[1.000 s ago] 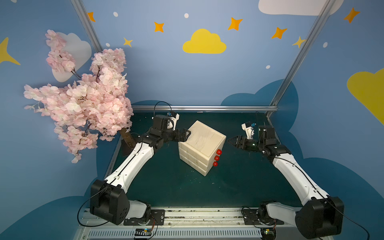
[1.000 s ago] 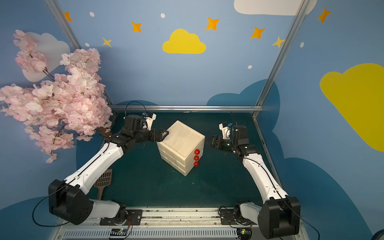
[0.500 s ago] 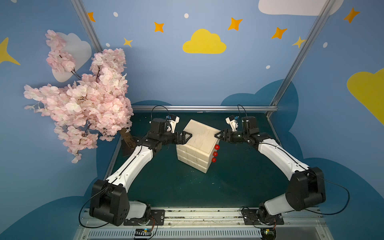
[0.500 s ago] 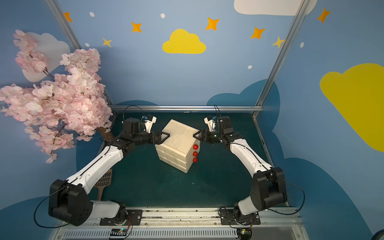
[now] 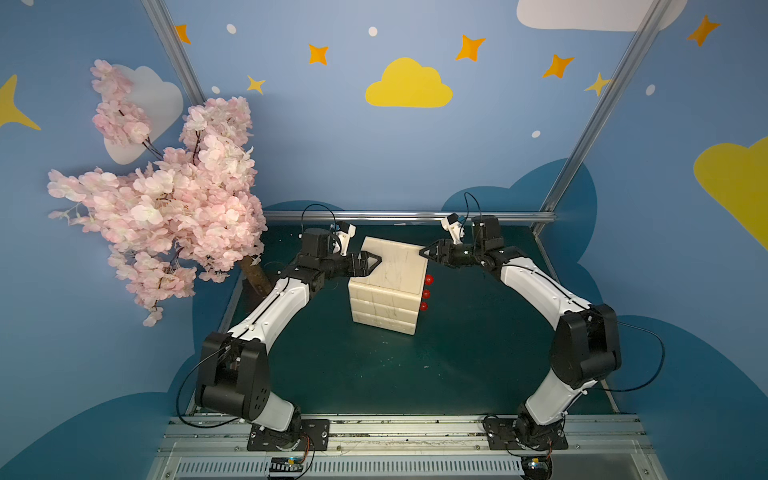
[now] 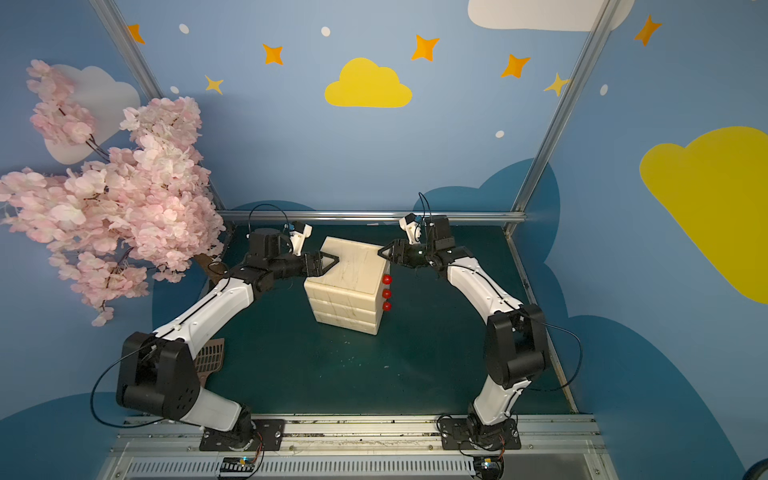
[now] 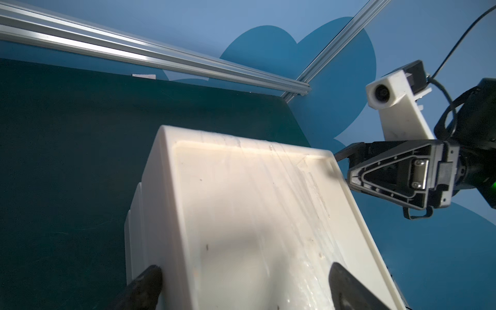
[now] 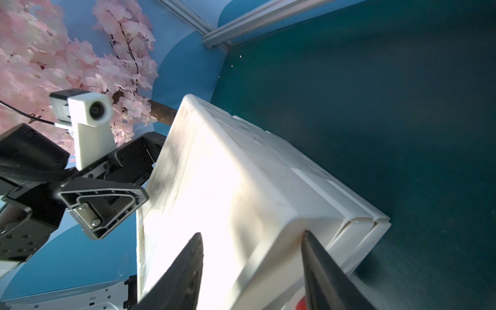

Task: Take the sponge out of the drawer
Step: Adjust the storage box at the center of the board.

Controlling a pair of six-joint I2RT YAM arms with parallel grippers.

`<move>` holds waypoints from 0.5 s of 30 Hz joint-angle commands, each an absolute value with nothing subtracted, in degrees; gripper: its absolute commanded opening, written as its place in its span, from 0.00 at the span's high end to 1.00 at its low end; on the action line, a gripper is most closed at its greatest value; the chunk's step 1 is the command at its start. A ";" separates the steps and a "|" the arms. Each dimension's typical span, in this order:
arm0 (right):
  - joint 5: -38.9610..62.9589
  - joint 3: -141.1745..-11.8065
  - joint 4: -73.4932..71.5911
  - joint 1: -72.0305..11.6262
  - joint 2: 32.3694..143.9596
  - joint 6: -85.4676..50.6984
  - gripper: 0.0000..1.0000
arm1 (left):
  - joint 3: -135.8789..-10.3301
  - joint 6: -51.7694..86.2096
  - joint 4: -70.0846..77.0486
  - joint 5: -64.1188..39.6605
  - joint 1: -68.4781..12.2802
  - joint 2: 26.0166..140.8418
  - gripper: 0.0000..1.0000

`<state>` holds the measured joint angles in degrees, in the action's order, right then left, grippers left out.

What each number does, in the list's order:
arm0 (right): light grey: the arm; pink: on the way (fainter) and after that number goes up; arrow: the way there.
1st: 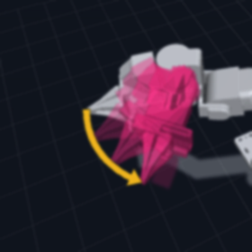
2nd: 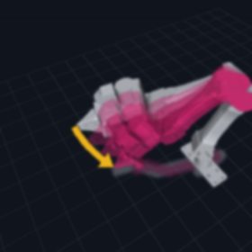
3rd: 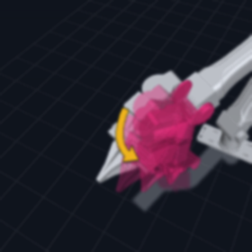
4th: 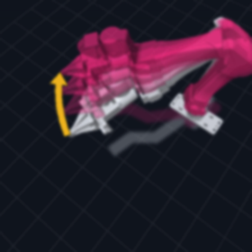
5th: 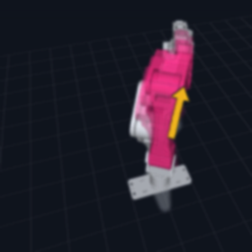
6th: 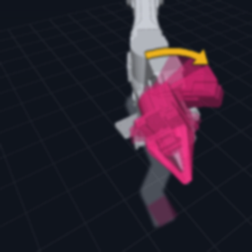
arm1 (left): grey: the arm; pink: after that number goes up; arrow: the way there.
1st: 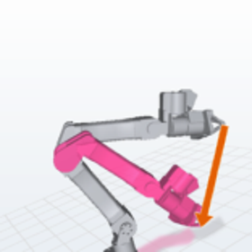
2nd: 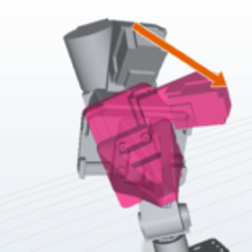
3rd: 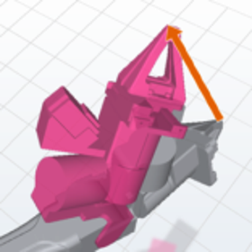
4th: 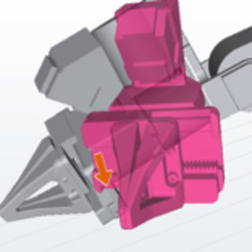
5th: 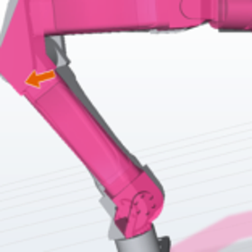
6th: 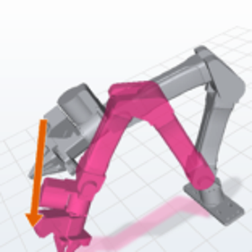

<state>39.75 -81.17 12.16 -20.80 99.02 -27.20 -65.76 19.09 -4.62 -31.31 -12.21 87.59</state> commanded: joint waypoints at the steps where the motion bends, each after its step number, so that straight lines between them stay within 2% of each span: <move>1: 42.46 -82.65 9.85 -21.53 100.01 -27.65 0.42 | -67.67 18.81 -3.45 -32.71 -12.39 88.06 0.04; 15: 46.81 -84.85 5.58 -21.62 104.61 -30.56 0.44 | -69.43 19.82 -2.67 -32.35 -12.39 88.97 0.04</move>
